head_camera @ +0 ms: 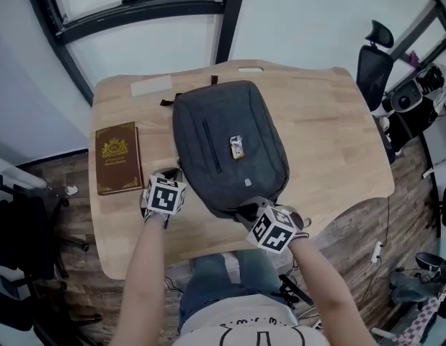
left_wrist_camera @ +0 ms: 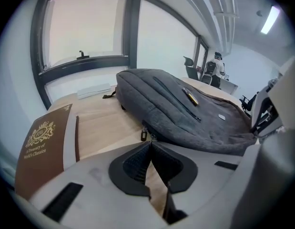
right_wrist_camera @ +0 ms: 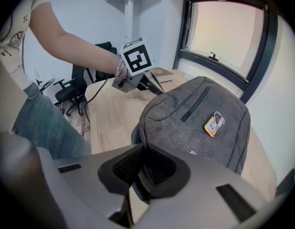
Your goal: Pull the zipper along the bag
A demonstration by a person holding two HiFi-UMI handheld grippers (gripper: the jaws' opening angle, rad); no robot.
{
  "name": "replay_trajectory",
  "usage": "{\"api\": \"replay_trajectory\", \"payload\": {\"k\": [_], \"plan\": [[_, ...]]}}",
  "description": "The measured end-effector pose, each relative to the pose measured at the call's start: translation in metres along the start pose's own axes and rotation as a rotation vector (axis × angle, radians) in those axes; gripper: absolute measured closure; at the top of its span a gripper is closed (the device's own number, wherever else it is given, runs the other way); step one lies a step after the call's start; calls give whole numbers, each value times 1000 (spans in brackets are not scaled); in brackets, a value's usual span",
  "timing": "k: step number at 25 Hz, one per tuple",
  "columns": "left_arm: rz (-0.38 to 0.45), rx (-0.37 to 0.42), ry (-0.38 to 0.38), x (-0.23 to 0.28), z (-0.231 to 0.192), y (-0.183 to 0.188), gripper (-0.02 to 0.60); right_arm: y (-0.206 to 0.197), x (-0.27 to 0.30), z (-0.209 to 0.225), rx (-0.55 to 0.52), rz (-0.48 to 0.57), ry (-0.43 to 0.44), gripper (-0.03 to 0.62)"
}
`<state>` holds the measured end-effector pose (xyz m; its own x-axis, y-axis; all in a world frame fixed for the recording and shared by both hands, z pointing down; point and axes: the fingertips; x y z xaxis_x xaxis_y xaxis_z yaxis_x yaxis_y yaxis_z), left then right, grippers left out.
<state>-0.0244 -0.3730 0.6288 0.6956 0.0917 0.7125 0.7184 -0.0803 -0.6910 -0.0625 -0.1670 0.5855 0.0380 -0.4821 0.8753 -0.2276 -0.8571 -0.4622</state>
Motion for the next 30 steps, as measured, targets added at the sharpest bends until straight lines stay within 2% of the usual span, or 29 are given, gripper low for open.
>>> {"api": "replay_trajectory", "payload": {"k": [3, 7, 12, 16, 18, 20, 23, 25, 30], "plan": [[-8, -21, -3, 3, -11, 3, 561, 2, 1, -2, 9, 12, -6, 513], [-10, 4, 10, 9, -24, 10, 561, 13, 5, -5, 28, 39, -7, 514], [-4, -35, 22, 12, -40, 17, 557, 32, 9, -12, -1, 35, 3, 519], [1, -36, 20, 11, -38, 20, 555, 33, 14, -13, -14, 29, -32, 514], [4, -32, 44, 10, -35, 21, 554, 31, 17, -11, 37, 33, -51, 503], [9, -31, 74, 6, -34, 21, 542, 32, 16, -7, 112, 50, -55, 460], [27, -30, 114, -9, -31, 21, 455, 37, 3, 4, 183, 106, -56, 428], [66, -44, 132, -29, -24, 27, 436, 40, -12, 14, 211, 157, -74, 428], [211, -66, 183, -81, 14, 57, 436, 44, -68, 49, 344, 303, -146, 422]]}}
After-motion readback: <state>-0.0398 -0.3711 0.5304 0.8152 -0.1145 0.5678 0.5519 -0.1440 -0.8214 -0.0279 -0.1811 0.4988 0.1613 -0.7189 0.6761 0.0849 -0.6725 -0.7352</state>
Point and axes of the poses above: the fingertips, and each gripper's own axes: x forward along the fingers, z to its right, y out of its top, and after that the axes turned 3 degrees about -y, right-handed
